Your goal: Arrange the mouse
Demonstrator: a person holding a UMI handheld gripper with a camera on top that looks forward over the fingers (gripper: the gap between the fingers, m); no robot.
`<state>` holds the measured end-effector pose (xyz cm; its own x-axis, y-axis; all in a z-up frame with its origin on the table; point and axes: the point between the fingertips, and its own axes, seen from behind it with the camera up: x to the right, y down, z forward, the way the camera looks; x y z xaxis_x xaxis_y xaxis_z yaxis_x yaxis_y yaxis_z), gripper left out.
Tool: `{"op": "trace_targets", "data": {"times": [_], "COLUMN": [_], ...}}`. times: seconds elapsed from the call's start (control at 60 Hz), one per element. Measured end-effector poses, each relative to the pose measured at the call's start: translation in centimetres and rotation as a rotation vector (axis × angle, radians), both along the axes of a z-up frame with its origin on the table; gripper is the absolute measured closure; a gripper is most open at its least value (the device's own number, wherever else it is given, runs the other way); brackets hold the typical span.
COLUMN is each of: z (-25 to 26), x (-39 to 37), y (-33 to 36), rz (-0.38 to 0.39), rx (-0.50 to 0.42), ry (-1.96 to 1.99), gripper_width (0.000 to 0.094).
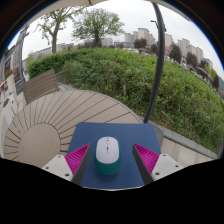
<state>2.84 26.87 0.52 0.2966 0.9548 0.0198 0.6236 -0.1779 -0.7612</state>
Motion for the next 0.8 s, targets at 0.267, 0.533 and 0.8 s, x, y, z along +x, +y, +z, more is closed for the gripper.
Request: {"op": "trace_targets", "data": {"times": [0.267,0.533,0.8], "z": [9.2,12.8,12.7], "x": [12.0,22.1,23.1], "y": [-6.5,-12.6,-13.8], "rz": [-0.039,-0.011,-0.042], "rx": [-0.123,-0.102,-0.095], "ry": [-0.075,-0.131,-0.134], "gripper_width": [0.0090,0.0086,0.0080]}}
